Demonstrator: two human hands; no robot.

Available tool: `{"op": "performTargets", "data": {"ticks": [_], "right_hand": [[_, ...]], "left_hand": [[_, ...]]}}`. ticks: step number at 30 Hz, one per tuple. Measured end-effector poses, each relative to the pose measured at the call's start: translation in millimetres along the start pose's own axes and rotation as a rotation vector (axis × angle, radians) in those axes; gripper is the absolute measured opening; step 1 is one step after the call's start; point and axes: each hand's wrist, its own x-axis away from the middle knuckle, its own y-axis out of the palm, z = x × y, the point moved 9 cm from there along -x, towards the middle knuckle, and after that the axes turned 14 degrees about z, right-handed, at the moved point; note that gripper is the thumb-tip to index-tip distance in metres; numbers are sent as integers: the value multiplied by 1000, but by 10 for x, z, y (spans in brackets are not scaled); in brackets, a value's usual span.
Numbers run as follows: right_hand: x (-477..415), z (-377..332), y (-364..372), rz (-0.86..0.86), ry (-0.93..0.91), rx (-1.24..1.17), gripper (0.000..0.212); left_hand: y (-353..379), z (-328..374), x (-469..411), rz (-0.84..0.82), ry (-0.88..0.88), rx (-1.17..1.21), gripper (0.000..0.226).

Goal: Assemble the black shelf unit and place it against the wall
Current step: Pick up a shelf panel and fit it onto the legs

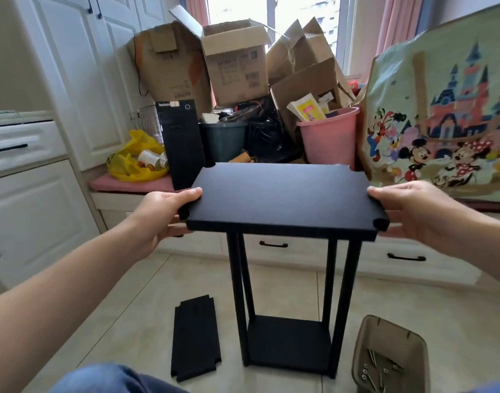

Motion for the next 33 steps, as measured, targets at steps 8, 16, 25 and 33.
{"op": "performTargets", "data": {"ticks": [8,16,25,33], "right_hand": [[-830,-478,-145,217,-76,88,18],[-1398,-276,-59,260,42,98,16],[-1594,36,26,219,99,182,6],[-1629,154,31,213,123,183,12]], "left_hand": [[482,337,-396,-25,7,49,26],[845,193,-798,-49,-109,123,30],[999,-76,-945,-139,-204,134,25],[1090,-255,-987,-157,-234,152,28]]}}
